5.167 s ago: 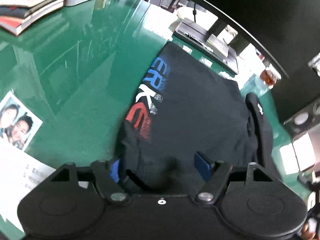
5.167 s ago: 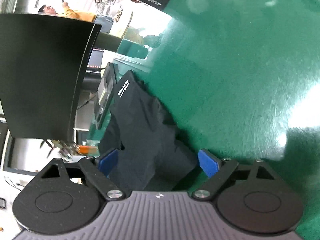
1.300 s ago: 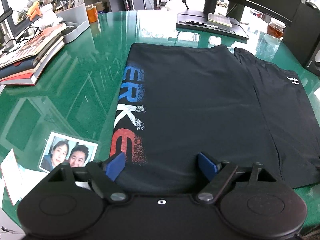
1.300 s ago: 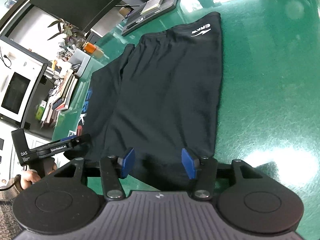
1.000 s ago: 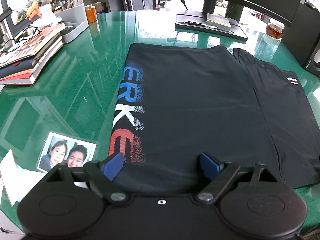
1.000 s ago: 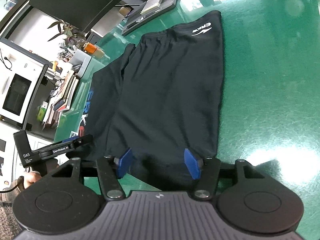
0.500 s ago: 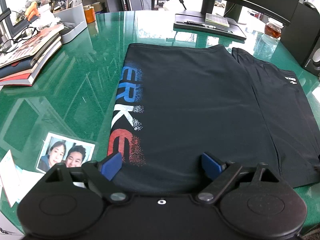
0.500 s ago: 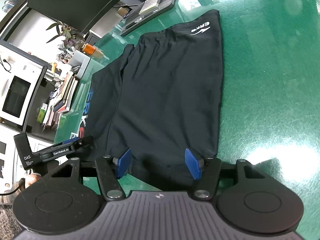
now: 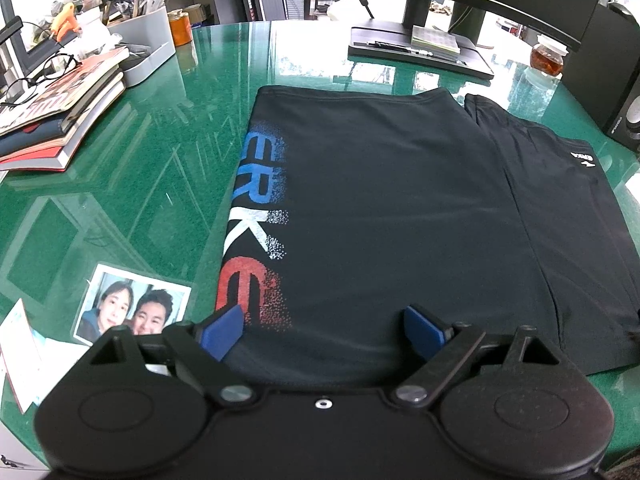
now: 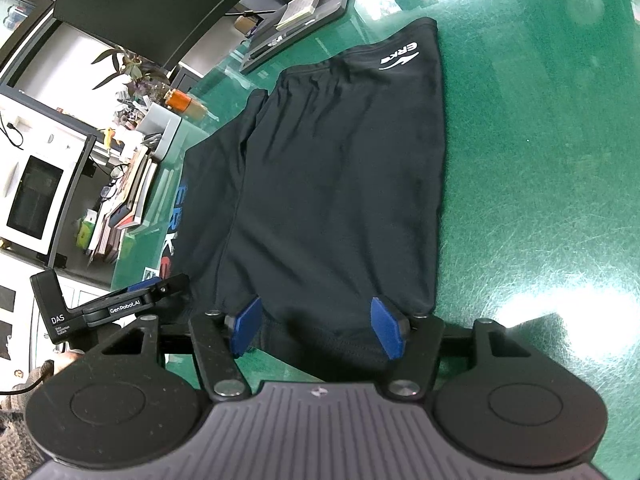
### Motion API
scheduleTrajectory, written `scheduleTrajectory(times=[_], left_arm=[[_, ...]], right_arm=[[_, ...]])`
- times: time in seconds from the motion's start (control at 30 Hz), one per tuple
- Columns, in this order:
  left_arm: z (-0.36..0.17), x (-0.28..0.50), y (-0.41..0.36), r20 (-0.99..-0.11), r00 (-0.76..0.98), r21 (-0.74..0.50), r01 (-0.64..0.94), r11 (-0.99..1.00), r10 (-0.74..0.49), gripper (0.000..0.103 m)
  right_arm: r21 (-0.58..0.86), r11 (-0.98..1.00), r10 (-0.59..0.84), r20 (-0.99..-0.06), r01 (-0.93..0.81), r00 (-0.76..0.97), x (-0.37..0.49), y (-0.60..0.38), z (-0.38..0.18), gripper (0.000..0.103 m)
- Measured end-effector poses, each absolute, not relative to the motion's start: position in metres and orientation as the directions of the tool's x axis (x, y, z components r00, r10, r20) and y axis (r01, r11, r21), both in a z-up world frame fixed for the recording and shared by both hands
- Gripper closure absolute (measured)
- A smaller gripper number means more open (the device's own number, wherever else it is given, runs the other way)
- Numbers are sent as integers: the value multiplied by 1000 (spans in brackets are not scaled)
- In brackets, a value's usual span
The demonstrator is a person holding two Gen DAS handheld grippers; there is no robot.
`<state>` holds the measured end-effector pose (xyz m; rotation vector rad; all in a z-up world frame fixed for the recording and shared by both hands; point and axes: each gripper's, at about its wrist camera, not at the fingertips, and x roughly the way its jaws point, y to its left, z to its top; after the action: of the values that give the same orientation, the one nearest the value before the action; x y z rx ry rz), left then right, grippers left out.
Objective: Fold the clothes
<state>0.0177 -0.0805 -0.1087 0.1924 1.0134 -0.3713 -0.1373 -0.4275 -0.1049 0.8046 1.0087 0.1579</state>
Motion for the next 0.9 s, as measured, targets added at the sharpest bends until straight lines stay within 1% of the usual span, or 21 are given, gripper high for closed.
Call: scheduleTrajectory(times=[0.13,0.2,0.23,0.33,0.37,0.4,0.43,0.5,0.53,0.57,0.63,0.67,0.7,0.73,0.8,0.9], left_arm=[[-101,17,-82,-843,487,-25,390,921,-229,15],[-95,16,-84,-828,500,-34,404,914,-252,15],[-92,16,-87,-823,501,-39,417,908,-265,15],[-92,19,-103,-815,488,-55,474,879,-314,17],[-94,19,-107,-817,476,-66,486,871,-327,19],[-95,20,-111,-819,465,-72,499,864,-337,24],[-97,20,-116,-822,453,-76,512,856,-344,33],[-103,20,-126,-834,431,-65,542,838,-344,42],[-104,18,-129,-835,431,-56,552,832,-341,42],[-104,17,-130,-836,431,-44,565,824,-340,42],[-104,15,-129,-839,426,-36,576,816,-338,43],[-104,13,-127,-842,424,-25,585,811,-332,43],[-104,10,-124,-846,424,-8,595,804,-322,43],[-105,8,-122,-848,425,2,600,800,-317,42],[-104,9,-117,-855,419,2,591,806,-305,42],[-92,13,-117,-836,444,-3,583,813,-322,42]], right_arm=[[657,711,455,-702,251,547,-136,-427,-103,42],[625,744,417,-712,238,565,-132,-424,-96,42],[605,762,395,-716,229,576,-130,-422,-93,44],[591,784,382,-702,191,602,-116,-417,-88,54],[589,789,385,-697,177,604,-111,-414,-88,59],[576,801,384,-702,162,600,-104,-410,-89,60],[558,817,379,-710,146,594,-98,-405,-90,60],[516,848,361,-732,125,578,-90,-398,-94,60],[488,865,345,-747,117,568,-86,-394,-96,60],[465,878,329,-757,113,565,-84,-393,-98,65],[447,886,305,-762,124,572,-84,-397,-100,70],[448,883,296,-763,141,574,-84,-400,-100,74],[451,879,292,-765,155,574,-85,-403,-100,76],[455,874,289,-767,168,573,-86,-407,-100,76],[446,874,264,-770,194,581,-84,-417,-96,72],[431,881,222,-741,195,634,-72,-433,-85,72]])
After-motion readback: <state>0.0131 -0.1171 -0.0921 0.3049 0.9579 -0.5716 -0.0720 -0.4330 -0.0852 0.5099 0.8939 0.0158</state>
